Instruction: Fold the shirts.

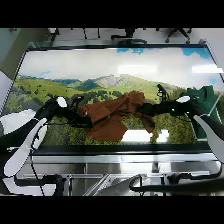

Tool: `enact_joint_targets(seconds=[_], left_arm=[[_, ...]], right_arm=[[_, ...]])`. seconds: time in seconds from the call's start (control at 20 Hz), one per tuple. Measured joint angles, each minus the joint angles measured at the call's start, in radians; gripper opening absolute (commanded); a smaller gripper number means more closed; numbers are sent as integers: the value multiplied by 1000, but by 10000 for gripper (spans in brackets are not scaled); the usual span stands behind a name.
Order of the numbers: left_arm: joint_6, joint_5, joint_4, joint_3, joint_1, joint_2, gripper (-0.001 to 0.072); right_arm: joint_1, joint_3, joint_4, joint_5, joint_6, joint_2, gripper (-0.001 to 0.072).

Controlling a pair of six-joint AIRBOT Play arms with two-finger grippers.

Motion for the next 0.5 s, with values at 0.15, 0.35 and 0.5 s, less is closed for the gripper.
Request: enact_joint_targets(seconds=[0.15, 0.35, 0.5], left_arm=[[0, 18, 4, 17, -22, -23, 28], [0, -15, 9, 108, -14, -6, 26], [0, -95, 8, 242, 8, 50, 27]], right_arm=[[27, 70, 20, -16, -16, -58, 22], [36, 167, 32, 25, -22, -77, 21], [27, 287, 35, 87, -18, -46, 21]])
